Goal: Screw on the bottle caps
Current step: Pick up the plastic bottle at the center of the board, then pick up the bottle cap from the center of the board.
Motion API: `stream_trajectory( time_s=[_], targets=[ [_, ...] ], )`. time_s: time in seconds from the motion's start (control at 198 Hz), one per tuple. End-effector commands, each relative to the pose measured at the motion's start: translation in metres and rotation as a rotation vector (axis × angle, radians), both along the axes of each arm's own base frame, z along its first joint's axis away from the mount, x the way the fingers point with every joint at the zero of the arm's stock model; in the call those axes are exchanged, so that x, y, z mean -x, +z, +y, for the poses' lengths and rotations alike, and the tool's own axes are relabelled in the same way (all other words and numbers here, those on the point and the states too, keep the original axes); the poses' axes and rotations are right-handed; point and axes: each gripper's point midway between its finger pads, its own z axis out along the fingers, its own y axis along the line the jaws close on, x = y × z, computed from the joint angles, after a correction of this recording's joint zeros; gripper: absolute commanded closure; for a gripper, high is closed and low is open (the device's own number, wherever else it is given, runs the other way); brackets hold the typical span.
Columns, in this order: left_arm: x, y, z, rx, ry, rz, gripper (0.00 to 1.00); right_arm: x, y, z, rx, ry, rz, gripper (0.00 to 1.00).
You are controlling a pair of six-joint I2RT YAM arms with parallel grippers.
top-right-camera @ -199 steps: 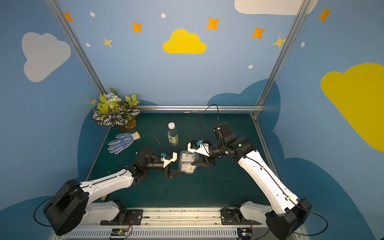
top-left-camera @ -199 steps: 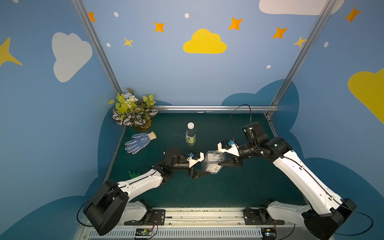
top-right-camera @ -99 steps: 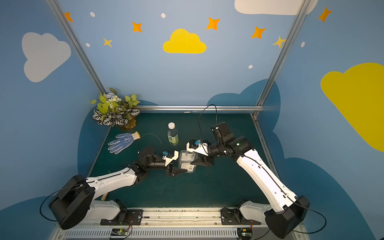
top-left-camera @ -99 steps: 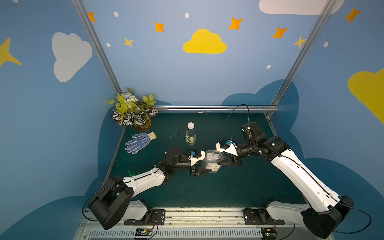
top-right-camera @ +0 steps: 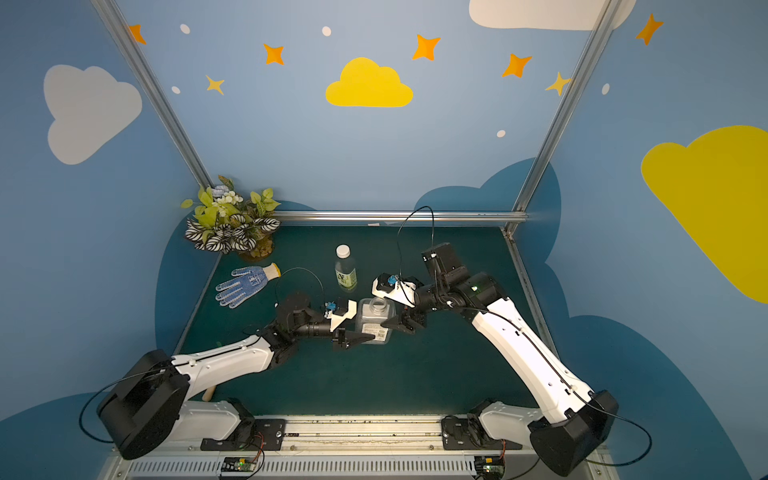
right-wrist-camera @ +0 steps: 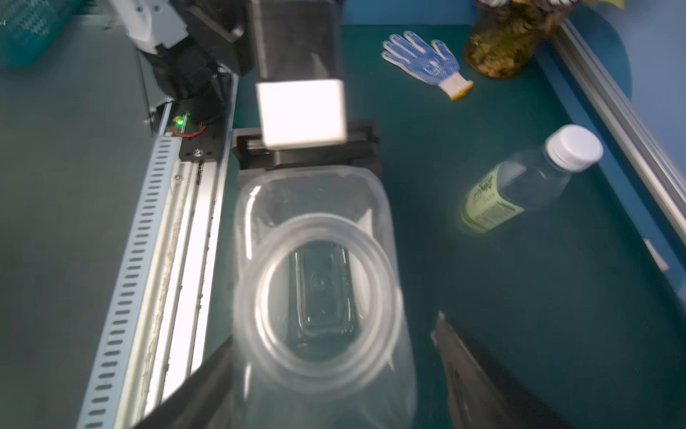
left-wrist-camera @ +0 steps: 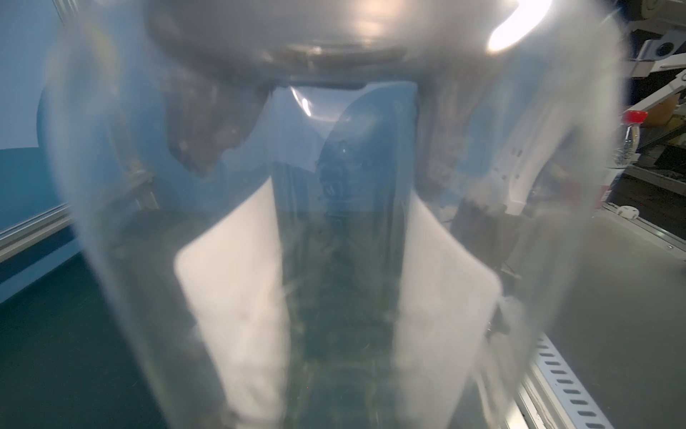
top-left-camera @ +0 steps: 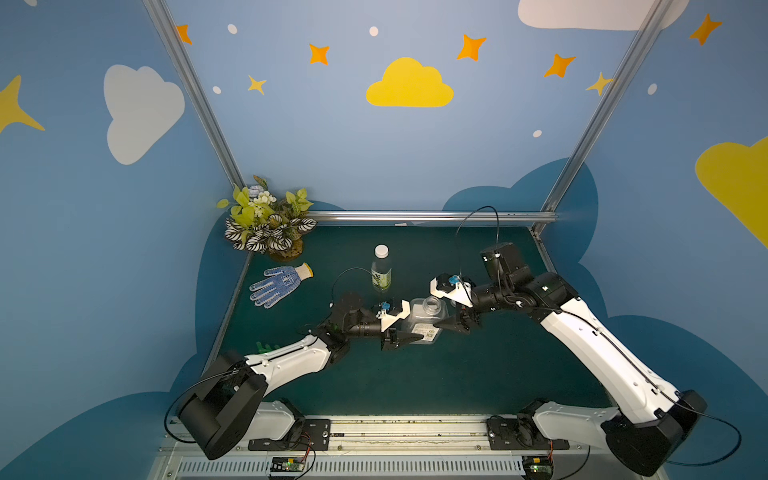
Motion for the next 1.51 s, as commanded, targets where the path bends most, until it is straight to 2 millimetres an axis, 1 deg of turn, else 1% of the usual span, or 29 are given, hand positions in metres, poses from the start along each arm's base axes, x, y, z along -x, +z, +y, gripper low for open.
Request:
stream_trajectory(
  time_s=[0.0, 0.035, 0.081, 0.131, 0.197, 0.222, 0.268, 0.313, 0.359, 0.399, 0.434, 0.525, 0.596, 0.636, 0.656, 0.692, 0.828, 0.914, 1.005, 1.146, 1.298, 1.439, 1.51],
  targets=[
    [-0.004, 0.007, 0.004, 0.018, 0.049, -0.041, 0.55, -0.024, 0.022, -0.025, -0.054, -0.202, -0.05, 0.09],
    [-0.006, 0.004, 0.006, 0.013, 0.069, -0.044, 0.55, -0.03, 0.027, -0.033, -0.086, -0.259, -0.033, 0.08],
    [-0.009, 0.001, 0.009, 0.006, 0.1, -0.049, 0.55, -0.037, 0.029, -0.044, -0.113, -0.326, -0.002, 0.07],
    [-0.012, -0.003, 0.013, 0.001, 0.129, -0.05, 0.55, -0.052, 0.029, -0.058, -0.134, -0.446, 0.028, 0.07],
    [-0.016, -0.009, 0.019, -0.002, 0.177, -0.051, 0.56, -0.073, 0.021, -0.081, -0.136, -0.621, 0.082, 0.07],
    [-0.017, -0.01, 0.021, -0.001, 0.192, -0.052, 0.56, -0.082, 0.016, -0.091, -0.141, -0.712, 0.129, 0.07],
    [-0.018, -0.012, 0.025, 0.002, 0.219, -0.056, 0.57, -0.095, 0.005, -0.109, -0.138, -0.849, 0.196, 0.09],
    [-0.017, -0.012, 0.029, 0.008, 0.238, -0.065, 0.57, -0.107, -0.012, -0.125, -0.123, -0.982, 0.264, 0.11],
    [-0.016, -0.012, 0.033, 0.01, 0.253, -0.07, 0.57, -0.116, -0.031, -0.144, -0.066, -1.116, 0.319, 0.14],
    [-0.015, -0.012, 0.035, 0.007, 0.263, -0.074, 0.58, -0.119, -0.05, -0.153, -0.014, -1.199, 0.386, 0.17],
    [-0.014, -0.012, 0.037, 0.002, 0.267, -0.077, 0.58, -0.122, -0.067, -0.156, 0.033, -1.235, 0.435, 0.19],
    [-0.012, -0.011, 0.039, -0.008, 0.27, -0.087, 0.58, -0.13, -0.102, -0.154, 0.132, -1.276, 0.553, 0.26],
    [-0.011, -0.011, 0.041, -0.012, 0.271, -0.089, 0.58, -0.138, -0.123, -0.157, 0.23, -1.33, 0.594, 0.31],
    [-0.01, -0.01, 0.041, -0.012, 0.269, -0.09, 0.58, -0.143, -0.134, -0.156, 0.298, -1.336, 0.589, 0.32],
    [-0.01, -0.01, 0.041, -0.013, 0.268, -0.091, 0.58, -0.146, -0.14, -0.157, 0.336, -1.343, 0.583, 0.29],
    [-0.009, -0.009, 0.041, -0.013, 0.267, -0.092, 0.58, -0.153, -0.147, -0.155, 0.389, -1.346, 0.576, 0.29],
    [-0.007, -0.01, 0.042, -0.018, 0.259, -0.09, 0.58, -0.172, -0.18, -0.132, 0.528, -1.282, 0.596, 0.3],
    [-0.007, -0.01, 0.042, -0.02, 0.259, -0.091, 0.58, -0.183, -0.199, -0.113, 0.542, -1.246, 0.625, 0.29],
    [-0.006, -0.009, 0.042, -0.018, 0.256, -0.096, 0.58, -0.192, -0.218, -0.104, 0.56, -1.243, 0.647, 0.28],
    [-0.005, -0.008, 0.042, -0.018, 0.253, -0.099, 0.58, -0.195, -0.237, -0.102, 0.594, -1.261, 0.655, 0.29],
    [-0.005, -0.01, 0.042, -0.025, 0.252, -0.101, 0.59, -0.19, -0.251, -0.103, 0.625, -1.269, 0.669, 0.31],
    [-0.006, -0.01, 0.042, -0.027, 0.257, -0.102, 0.59, -0.184, -0.263, -0.103, 0.65, -1.262, 0.702, 0.38],
    [-0.006, -0.011, 0.042, -0.028, 0.254, -0.104, 0.59, -0.183, -0.266, -0.103, 0.651, -1.261, 0.716, 0.43]
  ],
)
